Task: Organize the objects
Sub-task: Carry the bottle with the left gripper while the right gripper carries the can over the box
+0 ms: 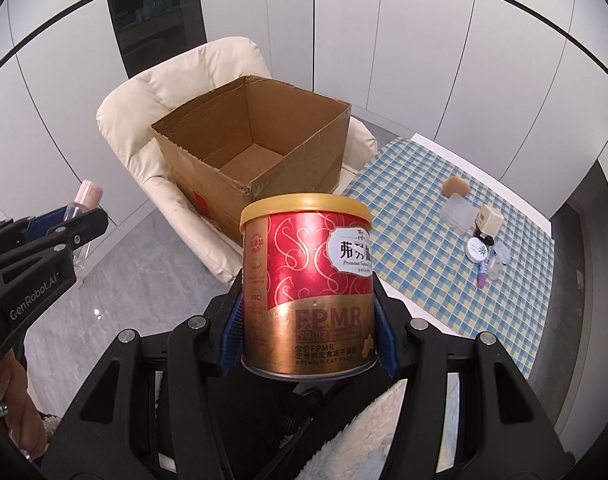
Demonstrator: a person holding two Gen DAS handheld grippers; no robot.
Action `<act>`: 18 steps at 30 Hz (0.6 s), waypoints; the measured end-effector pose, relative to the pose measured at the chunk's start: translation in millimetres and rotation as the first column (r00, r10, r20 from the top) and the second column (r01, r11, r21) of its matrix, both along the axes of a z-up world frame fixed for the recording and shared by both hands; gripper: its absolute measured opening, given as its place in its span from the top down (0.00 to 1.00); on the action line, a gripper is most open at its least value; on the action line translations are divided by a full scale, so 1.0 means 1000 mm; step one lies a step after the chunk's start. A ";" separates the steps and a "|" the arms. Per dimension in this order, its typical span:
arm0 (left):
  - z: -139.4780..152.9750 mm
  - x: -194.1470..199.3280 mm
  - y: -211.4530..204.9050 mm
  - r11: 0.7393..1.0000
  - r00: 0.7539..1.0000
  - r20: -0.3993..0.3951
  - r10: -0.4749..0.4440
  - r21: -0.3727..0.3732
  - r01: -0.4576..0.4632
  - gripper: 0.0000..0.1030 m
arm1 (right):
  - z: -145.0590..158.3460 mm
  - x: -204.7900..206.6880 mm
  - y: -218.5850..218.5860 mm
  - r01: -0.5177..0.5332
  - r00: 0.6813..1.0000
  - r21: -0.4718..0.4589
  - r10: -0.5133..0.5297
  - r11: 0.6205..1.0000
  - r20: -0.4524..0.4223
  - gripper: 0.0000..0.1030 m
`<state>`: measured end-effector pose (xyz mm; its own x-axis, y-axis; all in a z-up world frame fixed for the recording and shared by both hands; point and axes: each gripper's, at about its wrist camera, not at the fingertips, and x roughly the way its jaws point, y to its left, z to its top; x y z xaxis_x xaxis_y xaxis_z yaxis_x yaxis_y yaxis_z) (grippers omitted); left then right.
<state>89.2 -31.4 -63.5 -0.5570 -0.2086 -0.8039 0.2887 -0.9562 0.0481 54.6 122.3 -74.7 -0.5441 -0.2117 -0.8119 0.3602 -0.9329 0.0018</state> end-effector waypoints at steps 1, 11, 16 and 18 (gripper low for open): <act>0.000 -0.005 0.000 1.000 1.000 -0.002 0.001 0.002 -0.001 0.74 | -0.001 -0.004 -0.001 -0.002 1.000 0.002 0.002 1.000 0.000 0.45; -0.011 -0.055 -0.010 1.000 1.000 0.008 0.017 0.021 -0.017 0.74 | -0.015 -0.047 -0.016 -0.012 0.999 0.000 0.012 1.000 0.043 0.45; -0.022 -0.086 -0.024 0.998 0.999 0.024 0.038 0.042 -0.039 0.74 | -0.023 -0.071 -0.031 -0.010 0.999 0.013 0.009 1.000 0.047 0.45; -0.027 -0.099 -0.030 0.998 0.999 0.028 0.043 0.054 -0.044 0.74 | -0.029 -0.083 -0.040 -0.010 0.999 0.031 0.009 0.999 0.049 0.45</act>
